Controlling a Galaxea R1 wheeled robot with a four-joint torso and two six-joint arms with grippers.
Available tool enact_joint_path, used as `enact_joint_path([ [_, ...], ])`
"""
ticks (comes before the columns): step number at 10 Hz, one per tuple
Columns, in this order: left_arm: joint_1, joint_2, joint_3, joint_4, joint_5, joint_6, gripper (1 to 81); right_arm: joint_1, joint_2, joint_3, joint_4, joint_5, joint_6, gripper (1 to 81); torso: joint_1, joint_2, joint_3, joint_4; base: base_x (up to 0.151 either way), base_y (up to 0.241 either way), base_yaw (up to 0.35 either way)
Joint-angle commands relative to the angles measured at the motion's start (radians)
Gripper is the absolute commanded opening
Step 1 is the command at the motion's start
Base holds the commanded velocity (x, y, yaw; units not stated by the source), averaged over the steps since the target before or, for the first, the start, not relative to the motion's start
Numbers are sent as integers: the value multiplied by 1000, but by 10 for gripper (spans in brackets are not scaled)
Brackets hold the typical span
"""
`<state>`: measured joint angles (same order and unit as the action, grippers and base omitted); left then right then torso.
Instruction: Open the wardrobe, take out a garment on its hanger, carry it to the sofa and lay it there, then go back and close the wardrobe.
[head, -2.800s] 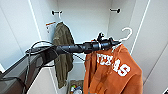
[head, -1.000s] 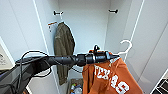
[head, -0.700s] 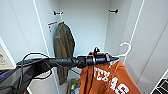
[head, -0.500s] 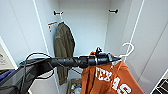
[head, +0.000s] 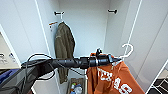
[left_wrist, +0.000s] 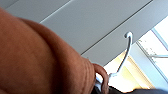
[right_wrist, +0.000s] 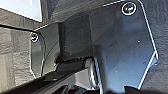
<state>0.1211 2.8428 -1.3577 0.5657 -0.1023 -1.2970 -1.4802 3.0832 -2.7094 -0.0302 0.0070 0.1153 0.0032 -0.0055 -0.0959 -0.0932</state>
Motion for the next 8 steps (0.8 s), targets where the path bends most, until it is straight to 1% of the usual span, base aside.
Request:
enact_joint_path([
  [1,-197,8,28,11,-76,12,10,36,5,4,7,-61,-2,811,0,0,0,0,-81,0,0],
  [8,-192,-6,43,13,-76,12,10,34,5,4,9,-61,-2,811,-1,0,0,0,-82,0,0],
])
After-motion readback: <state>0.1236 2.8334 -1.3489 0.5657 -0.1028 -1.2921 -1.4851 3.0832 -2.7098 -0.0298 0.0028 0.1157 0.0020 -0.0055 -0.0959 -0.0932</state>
